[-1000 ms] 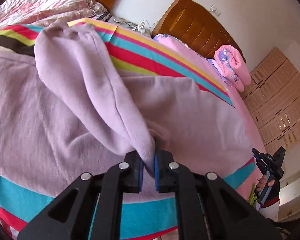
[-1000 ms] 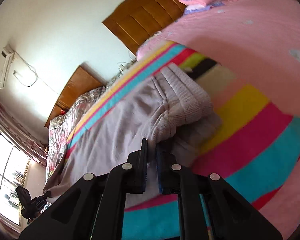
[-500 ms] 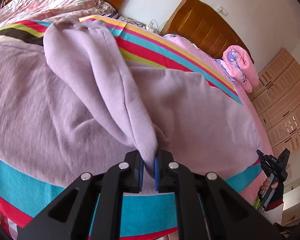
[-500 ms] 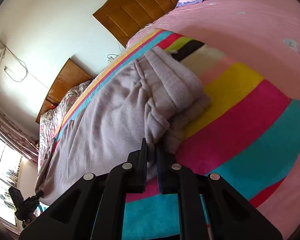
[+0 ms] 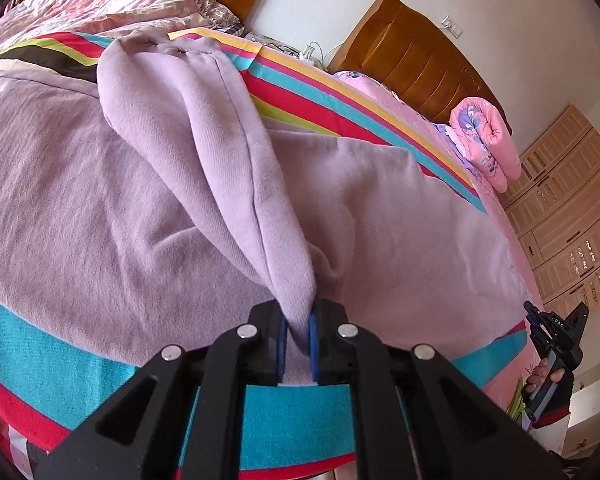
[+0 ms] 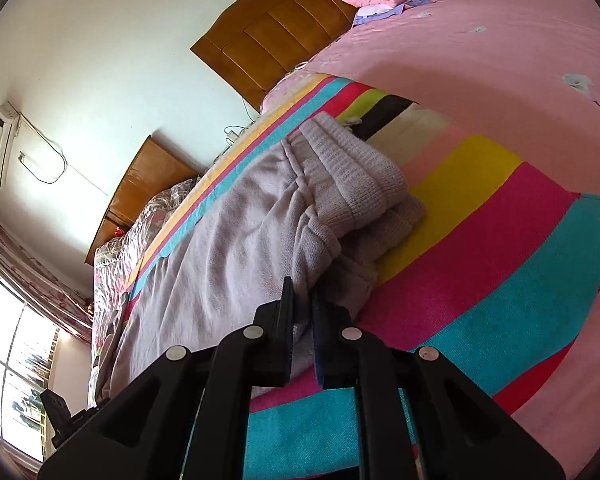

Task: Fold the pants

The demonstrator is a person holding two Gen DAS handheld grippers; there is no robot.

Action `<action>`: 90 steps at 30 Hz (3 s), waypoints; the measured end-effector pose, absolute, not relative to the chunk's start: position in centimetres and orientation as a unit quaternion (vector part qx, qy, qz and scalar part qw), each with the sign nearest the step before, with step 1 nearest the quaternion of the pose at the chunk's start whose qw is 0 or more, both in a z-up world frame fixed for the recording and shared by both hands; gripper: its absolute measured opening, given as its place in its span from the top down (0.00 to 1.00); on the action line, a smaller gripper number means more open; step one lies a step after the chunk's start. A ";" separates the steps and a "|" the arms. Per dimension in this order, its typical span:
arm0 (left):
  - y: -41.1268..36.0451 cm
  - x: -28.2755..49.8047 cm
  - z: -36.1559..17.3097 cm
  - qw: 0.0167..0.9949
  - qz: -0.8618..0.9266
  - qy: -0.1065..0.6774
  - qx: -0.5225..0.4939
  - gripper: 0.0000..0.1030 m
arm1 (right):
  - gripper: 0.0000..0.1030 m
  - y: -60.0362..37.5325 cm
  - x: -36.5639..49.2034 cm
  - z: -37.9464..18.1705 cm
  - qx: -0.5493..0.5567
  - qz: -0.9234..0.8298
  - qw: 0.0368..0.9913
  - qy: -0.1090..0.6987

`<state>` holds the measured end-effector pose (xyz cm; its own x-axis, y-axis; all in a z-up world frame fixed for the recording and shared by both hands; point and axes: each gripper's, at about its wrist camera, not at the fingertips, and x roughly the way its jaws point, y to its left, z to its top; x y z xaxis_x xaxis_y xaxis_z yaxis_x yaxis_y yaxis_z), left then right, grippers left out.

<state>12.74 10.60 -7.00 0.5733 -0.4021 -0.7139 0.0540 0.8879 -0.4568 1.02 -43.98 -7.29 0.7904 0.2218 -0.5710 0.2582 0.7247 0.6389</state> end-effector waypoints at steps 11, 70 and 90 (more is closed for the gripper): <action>10.1 12.5 -7.6 0.863 -0.120 0.458 -0.178 0.91 | 0.92 -43.8 1.6 -8.6 0.369 -0.037 0.863 0.344; 35.7 8.9 -6.7 0.877 0.106 0.377 -0.277 0.95 | 0.53 5.7 25.3 -4.2 -0.212 0.509 0.736 0.394; 32.3 10.9 -4.3 0.926 0.087 0.315 -0.191 0.93 | 0.95 6.9 22.4 -3.5 -0.295 0.481 0.763 0.316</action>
